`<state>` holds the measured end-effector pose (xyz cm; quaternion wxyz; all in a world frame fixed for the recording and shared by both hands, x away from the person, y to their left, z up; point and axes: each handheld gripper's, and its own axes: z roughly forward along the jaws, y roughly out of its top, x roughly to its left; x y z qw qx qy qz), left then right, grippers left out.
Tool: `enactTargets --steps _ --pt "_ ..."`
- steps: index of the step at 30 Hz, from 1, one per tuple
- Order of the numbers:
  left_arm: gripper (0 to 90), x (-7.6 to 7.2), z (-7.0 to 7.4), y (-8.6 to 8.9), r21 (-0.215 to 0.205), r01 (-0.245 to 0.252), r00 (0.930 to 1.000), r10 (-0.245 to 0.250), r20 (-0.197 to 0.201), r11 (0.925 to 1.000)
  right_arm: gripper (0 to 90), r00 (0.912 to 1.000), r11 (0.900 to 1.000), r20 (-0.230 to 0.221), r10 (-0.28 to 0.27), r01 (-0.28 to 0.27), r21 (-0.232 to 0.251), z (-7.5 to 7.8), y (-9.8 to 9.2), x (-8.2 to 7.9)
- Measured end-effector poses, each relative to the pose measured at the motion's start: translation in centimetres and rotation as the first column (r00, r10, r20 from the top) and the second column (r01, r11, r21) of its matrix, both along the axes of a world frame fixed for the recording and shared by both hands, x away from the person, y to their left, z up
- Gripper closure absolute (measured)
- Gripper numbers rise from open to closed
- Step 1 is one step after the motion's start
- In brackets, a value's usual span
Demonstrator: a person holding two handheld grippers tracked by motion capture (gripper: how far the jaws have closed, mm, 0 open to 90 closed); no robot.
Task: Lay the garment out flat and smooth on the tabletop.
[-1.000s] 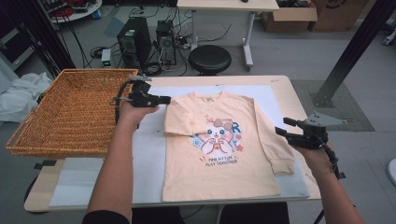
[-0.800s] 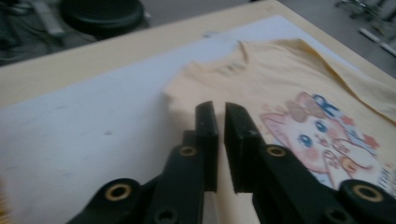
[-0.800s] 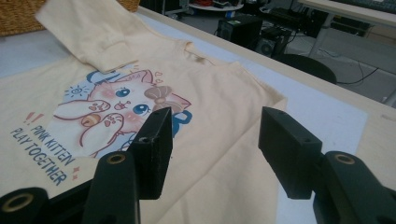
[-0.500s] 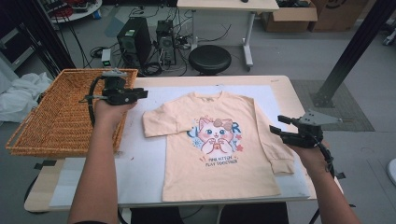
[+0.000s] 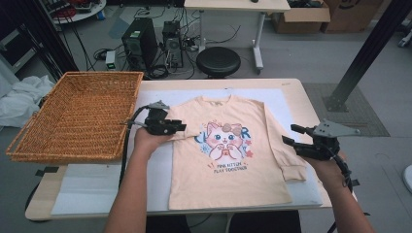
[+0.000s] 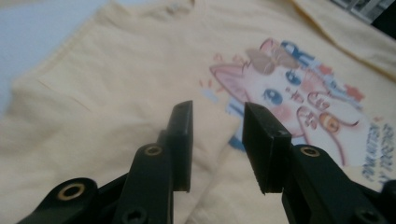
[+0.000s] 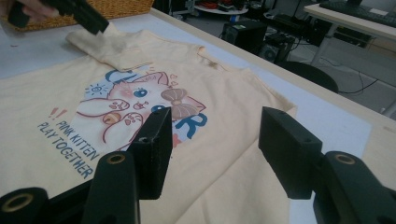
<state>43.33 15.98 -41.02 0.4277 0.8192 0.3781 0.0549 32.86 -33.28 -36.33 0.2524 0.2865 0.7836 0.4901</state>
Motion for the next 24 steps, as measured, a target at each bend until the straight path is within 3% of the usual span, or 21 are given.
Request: enactTargets --steps 2,5,7,10,12,18,21,24 --pt "68.9 0.1 -1.5 -0.7 0.047 -0.009 0.9996 0.01 -0.025 0.9988 44.9 1.0 1.0 -0.002 -0.008 0.008 -0.004 -0.1 -0.2 -0.2" --pt "77.8 0.1 -3.0 -1.2 0.078 -0.021 0.9991 0.024 -0.036 0.9967 45.0 0.9999 1.0 0.001 -0.012 0.012 -0.015 -0.4 -0.5 -0.5" --pt "81.0 0.0 -3.3 -0.9 0.035 -0.042 0.9986 0.043 -0.032 0.9985 45.1 0.9999 1.0 0.002 -0.011 0.011 -0.013 -0.5 -0.6 -0.6" --pt "84.2 -1.0 -2.7 -0.3 0.016 -0.039 0.9991 0.039 -0.014 0.9991 45.1 0.9999 1.0 -0.001 -0.01 0.01 -0.007 -0.8 -0.7 -0.6" --pt "84.3 -2.3 -2.1 0.4 -0.009 -0.037 0.9993 0.037 0.001 0.9993 45.3 1.0 1.0 0.002 -0.005 0.005 -0.002 -0.8 -0.7 -0.5" --pt "83.3 -7.2 -1.2 2.6 -0.003 -0.047 0.9987 0.047 0.021 0.9989 45.5 0.9996 1.0 0.016 0.025 -0.025 0.012 -0.3 0.0 -0.5" --pt "79.4 -8.7 -1.3 2.8 -0.025 -0.049 0.9984 0.05 0.027 0.9985 45.5 0.9987 0.999 0.022 0.045 -0.045 0.016 -0.1 0.6 -0.7" --pt "69.2 -9.3 -1.3 1.7 -0.041 -0.022 0.9989 0.023 0.04 0.9989 45.5 0.9976 0.998 0.03 0.062 -0.062 0.017 0.2 1.2 -1.1"
